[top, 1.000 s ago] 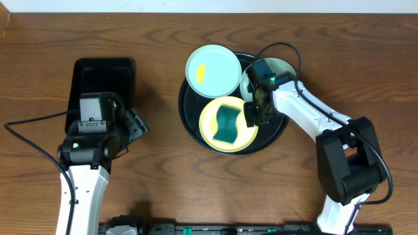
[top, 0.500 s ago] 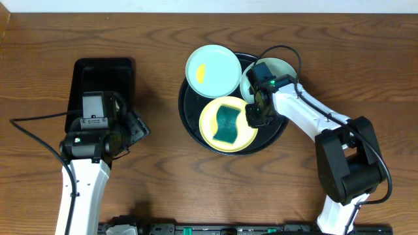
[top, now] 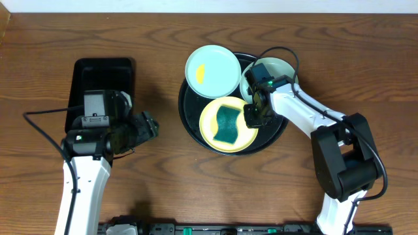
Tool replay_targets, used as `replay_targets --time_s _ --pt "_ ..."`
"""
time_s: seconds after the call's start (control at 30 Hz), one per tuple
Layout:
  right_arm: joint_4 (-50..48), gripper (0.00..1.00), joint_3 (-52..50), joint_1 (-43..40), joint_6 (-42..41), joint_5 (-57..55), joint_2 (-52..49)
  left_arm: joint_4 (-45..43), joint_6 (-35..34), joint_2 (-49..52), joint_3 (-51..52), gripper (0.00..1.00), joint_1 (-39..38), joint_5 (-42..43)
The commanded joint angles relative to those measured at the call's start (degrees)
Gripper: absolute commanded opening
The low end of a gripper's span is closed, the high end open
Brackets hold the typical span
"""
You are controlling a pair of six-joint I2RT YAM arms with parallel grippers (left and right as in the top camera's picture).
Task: Clean dirty plates on tray and stack at the side
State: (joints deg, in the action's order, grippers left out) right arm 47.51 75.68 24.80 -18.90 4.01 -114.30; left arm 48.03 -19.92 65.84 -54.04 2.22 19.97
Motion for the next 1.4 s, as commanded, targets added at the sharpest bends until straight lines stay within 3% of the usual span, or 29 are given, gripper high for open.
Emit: replay_targets --time_s 0.0,0.3,0.53,0.67,0.83,1.37 --pt "-0.20 0.01 -0.42 0.44 0.02 -0.44 -1.25 -0.79 1.92 2.14 -0.57 0.67 -2.19 4.39" --pt "-0.61 0.01 -0.42 0.44 0.02 3.56 -1.25 -6.97 1.64 10.32 -0.57 0.64 -12.68 5.57" --pt "-0.59 0.01 -0.42 0.39 -0.81 3.56 -1.25 -16.37 -2.78 13.55 -0.57 0.64 -20.04 5.44" --pt "-0.61 0.01 -0.42 0.39 -0.83 3.56 -1.25 -21.07 -9.01 16.06 -0.57 0.64 -24.24 1.40" --pt "-0.57 0.01 -0.42 0.39 -0.81 3.56 -1.25 -25.11 -11.13 21.00 -0.59 0.64 -29.18 -4.52" --pt "-0.59 0.01 -0.42 0.39 -0.83 3.56 -1.27 -34.42 -11.50 25.07 -0.59 0.64 -38.66 -19.61"
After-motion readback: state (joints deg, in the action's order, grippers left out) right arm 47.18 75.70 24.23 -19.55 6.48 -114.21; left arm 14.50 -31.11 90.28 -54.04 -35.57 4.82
